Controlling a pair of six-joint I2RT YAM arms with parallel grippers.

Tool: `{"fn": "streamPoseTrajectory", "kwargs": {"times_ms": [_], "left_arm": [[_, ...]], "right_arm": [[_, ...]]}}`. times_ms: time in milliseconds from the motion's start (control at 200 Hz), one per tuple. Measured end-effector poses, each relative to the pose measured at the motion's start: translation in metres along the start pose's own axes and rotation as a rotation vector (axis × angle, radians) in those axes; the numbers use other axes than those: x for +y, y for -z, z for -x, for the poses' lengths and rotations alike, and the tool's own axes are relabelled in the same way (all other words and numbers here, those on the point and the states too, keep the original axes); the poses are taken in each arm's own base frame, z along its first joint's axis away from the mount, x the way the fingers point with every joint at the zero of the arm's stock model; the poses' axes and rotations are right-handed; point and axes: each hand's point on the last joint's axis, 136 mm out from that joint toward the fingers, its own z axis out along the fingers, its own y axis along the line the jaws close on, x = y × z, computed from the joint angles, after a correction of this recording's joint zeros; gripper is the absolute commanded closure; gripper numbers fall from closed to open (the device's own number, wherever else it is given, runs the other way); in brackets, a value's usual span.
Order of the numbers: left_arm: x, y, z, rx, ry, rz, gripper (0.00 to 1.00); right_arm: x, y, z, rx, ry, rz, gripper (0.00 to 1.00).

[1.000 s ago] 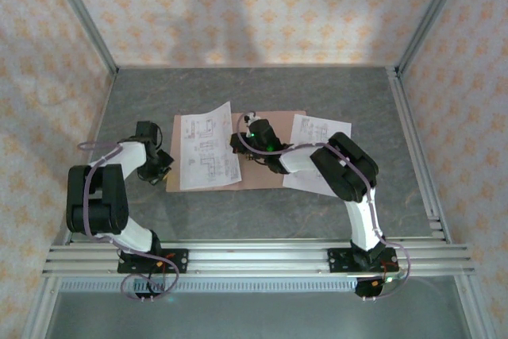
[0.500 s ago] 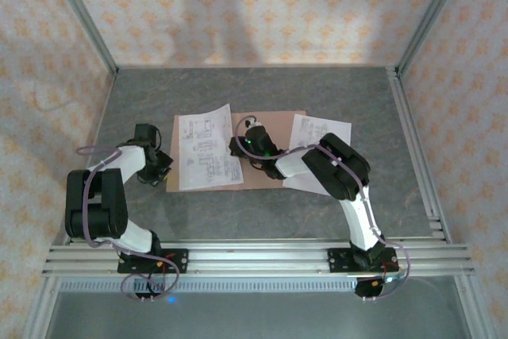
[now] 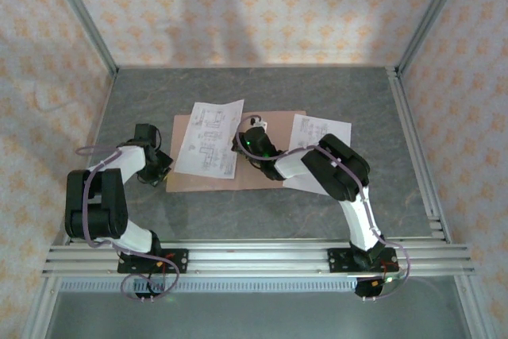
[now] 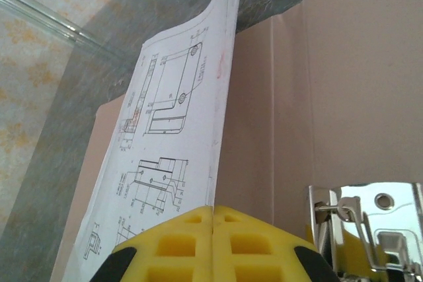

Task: Put the files into the folder

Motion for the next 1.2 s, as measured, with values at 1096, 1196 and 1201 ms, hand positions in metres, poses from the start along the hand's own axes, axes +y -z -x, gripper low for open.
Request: {"fn": "streamPoseTrajectory", "kwargs": {"times_ms": [1096,1196,1201], "left_arm": [[-0.001,0.000,0.000,-0.011,-0.008,0.010,1.00],[-0.001,0.000,0.000,-0.012,-0.006,0.011,1.00],[-0.001,0.000,0.000,-0.012,-0.006,0.011,1.00]], "right_arm": [[0.015,-0.001,-0.036,0.165,0.076,0.055,1.00],[0.012,-0.001,-0.032,0.140,0.077,0.034,1.00],[0.012,-0.001,-0.031,0.138,0.077,0.033,1.00]]}}
